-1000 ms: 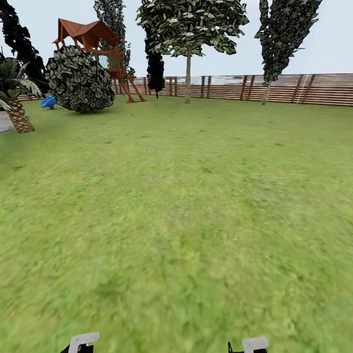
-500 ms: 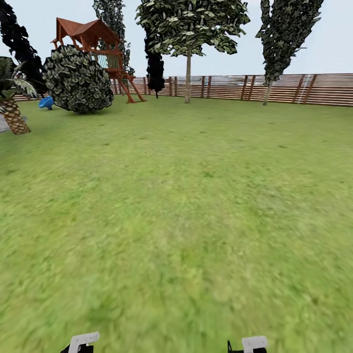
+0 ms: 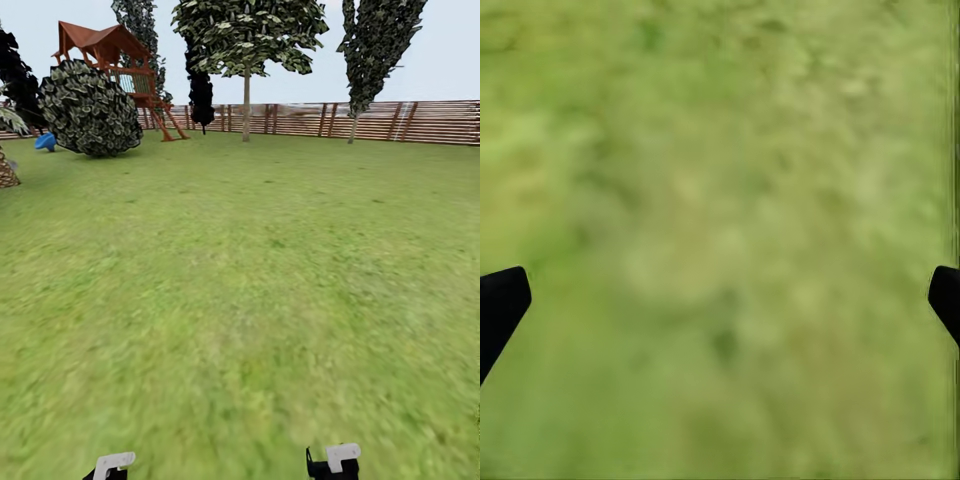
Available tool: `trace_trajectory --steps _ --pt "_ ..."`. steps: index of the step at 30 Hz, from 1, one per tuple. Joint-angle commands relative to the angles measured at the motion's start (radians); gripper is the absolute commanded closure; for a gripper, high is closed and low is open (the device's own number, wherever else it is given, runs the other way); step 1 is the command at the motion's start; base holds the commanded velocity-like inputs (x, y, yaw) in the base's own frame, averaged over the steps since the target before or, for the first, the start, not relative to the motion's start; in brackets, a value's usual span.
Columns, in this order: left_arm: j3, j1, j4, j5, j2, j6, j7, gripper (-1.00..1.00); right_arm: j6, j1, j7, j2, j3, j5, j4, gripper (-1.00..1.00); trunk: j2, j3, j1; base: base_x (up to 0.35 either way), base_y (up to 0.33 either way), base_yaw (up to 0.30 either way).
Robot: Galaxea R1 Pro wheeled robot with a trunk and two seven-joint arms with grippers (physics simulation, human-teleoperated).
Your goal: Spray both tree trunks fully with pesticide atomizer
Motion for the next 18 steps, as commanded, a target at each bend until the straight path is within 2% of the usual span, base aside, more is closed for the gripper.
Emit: trace_trajectory --steps 1,7,18 --pt "-0.002 0.000 0.000 0.006 0.000 -0.003 0.000 1.00 0.000 -0.001 -0.011 0.000 0.008 0.005 0.001 -1.00 0.000 0.000 0.000 0.339 0.000 -0.254" --pt "-0.002 0.000 0.000 0.006 -0.001 -0.003 0.000 1.00 0.000 -0.001 -0.012 0.001 0.008 0.005 0.003 -1.00 0.000 0.003 0.000 0.339 0.000 -0.171" --pt "-0.002 0.000 0.000 0.006 0.000 -0.003 0.000 1.00 0.000 -0.001 -0.013 0.001 0.008 0.005 0.003 -1.00 0.000 0.004 0.000 0.339 0.000 -0.010"
